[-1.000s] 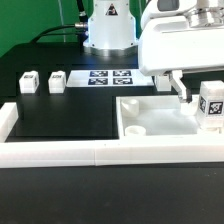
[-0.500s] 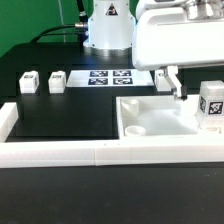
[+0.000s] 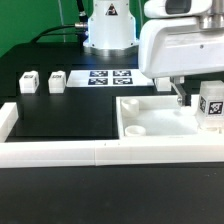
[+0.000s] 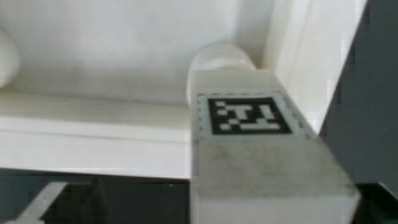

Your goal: Assemble square table

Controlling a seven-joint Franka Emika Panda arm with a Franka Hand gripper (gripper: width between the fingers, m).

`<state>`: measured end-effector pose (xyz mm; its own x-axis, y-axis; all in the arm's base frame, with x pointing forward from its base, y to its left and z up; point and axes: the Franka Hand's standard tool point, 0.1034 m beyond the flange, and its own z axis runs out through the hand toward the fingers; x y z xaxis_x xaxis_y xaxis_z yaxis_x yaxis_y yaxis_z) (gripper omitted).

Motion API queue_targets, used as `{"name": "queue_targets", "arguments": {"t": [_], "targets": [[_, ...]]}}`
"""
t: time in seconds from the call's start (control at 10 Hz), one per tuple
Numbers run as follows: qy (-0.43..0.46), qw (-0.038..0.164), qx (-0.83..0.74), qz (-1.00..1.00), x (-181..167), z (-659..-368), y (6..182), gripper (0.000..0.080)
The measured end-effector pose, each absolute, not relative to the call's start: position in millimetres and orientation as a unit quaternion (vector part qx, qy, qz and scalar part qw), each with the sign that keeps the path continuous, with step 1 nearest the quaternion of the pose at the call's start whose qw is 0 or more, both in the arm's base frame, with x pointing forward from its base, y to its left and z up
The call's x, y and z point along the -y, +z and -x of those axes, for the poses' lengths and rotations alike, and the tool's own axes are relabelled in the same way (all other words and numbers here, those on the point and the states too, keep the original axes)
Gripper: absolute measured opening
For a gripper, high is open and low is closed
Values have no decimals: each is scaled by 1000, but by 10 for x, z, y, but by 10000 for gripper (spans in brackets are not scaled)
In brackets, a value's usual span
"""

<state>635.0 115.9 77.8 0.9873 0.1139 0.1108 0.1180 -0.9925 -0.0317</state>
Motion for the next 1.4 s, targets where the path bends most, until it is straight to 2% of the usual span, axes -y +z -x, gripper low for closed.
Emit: {"name": "queue_targets", "arguments": {"t": [0.1, 0.4, 0.6, 0.7, 1.1, 1.4], "targets": [[-8, 20, 59, 998, -1156, -6271, 766, 649], [-2, 20, 42, 999, -1162, -6265, 755, 649], [-2, 20, 16, 1000, -1164, -6263, 753, 382], [0, 20, -33, 999, -1167, -6262, 752, 287], [2, 20, -161, 987, -1174, -6261, 747, 288], [7, 21, -389, 921, -1225, -6252, 743, 288]]}}
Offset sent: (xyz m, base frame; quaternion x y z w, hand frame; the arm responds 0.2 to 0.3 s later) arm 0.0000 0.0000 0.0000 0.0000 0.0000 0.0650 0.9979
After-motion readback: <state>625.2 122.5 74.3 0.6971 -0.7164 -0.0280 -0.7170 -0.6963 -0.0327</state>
